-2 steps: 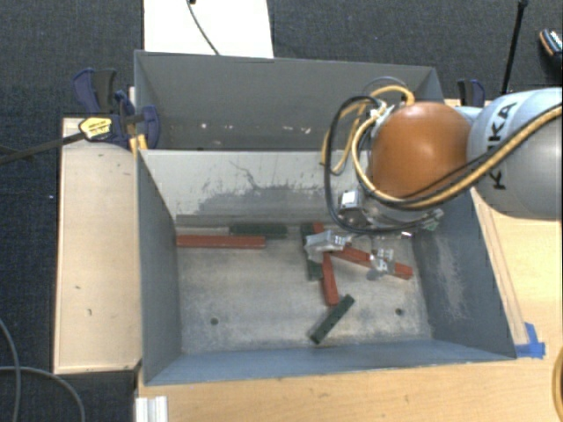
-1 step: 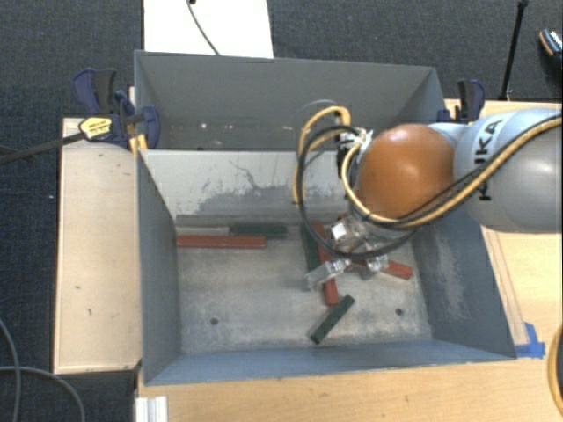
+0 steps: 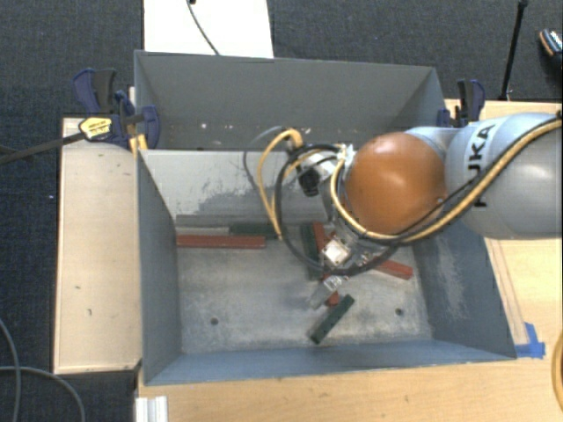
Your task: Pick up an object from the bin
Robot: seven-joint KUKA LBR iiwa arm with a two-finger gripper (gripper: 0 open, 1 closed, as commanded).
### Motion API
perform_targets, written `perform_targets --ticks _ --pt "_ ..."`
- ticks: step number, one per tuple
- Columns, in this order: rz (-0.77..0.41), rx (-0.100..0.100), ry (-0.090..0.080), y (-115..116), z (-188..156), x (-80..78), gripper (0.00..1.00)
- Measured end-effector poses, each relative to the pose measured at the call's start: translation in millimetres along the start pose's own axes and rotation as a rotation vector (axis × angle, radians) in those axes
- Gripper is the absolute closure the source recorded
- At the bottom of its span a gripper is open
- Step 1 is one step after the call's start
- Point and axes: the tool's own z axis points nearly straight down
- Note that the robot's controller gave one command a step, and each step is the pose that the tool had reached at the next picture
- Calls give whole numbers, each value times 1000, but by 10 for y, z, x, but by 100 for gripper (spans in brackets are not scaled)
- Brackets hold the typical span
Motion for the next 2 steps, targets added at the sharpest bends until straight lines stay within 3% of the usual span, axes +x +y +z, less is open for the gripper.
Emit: perform_targets --ticks 1,2 --pt "8 -1 0 0 -5 9 100" --pt "14 12 4 -10 -641 10 100"
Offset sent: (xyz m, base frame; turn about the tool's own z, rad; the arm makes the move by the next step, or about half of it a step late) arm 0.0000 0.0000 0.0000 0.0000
